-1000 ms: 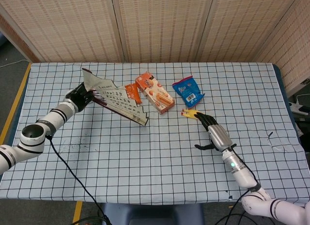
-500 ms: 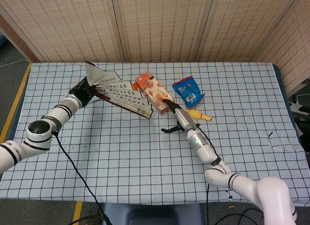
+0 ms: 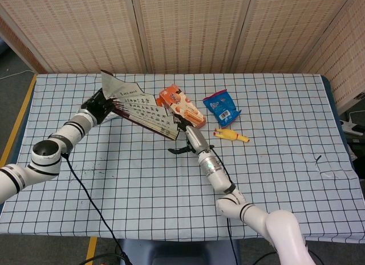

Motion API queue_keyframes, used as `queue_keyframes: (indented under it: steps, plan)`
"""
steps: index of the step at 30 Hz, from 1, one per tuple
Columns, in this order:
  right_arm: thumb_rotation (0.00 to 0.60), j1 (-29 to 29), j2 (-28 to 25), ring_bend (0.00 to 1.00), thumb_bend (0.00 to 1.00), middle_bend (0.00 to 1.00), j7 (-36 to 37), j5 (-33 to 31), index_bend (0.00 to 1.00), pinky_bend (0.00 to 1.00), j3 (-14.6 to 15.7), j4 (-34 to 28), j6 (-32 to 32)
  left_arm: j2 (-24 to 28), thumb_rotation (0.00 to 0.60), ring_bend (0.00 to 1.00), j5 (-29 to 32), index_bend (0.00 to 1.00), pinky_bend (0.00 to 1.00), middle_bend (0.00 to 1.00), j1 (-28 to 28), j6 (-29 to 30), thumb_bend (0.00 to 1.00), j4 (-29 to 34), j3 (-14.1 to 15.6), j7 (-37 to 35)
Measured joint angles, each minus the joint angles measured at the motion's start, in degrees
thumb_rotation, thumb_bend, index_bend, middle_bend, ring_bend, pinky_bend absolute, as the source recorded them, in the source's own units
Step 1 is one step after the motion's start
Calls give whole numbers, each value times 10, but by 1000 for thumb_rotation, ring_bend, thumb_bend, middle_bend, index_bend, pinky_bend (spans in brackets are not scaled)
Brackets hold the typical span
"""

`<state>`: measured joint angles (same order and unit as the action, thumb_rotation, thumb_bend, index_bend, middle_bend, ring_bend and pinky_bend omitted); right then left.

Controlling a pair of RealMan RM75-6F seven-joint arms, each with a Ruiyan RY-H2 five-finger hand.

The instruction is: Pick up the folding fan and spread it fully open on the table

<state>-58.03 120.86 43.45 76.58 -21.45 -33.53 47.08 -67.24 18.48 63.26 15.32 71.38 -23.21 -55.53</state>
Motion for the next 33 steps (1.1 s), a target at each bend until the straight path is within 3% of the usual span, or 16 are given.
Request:
queue_keyframes:
  steps: [7, 11, 16, 22, 33]
  plan:
    - [600, -24, 48, 0, 107, 10, -13, 3, 507, 0, -1, 82, 26, 5, 600, 922, 2, 791, 1000, 1000, -3, -1, 719, -11, -4, 4]
    - [600, -35, 70, 0, 242, 58, -26, -1, 605, 0, -4, 123, 43, 21, 600, 922, -3, 791, 1000, 1000, -14, 11, 720, 44, -18, 4]
    - [600, -37, 81, 0, 330, 103, -42, 0, 679, 0, 1, 164, 69, 44, 600, 923, -16, 791, 1000, 1000, -40, 21, 720, 101, -51, 3]
    - [600, -43, 74, 0, 417, 108, -55, 1, 693, 0, 6, 190, 80, 54, 600, 922, -30, 790, 1000, 1000, -54, 24, 720, 121, -67, 5]
    - [600, 3, 14, 0, 434, 147, -102, 47, 727, 0, 65, 191, 171, 48, 600, 922, -39, 790, 1000, 1000, -77, 4, 720, 100, -65, 5]
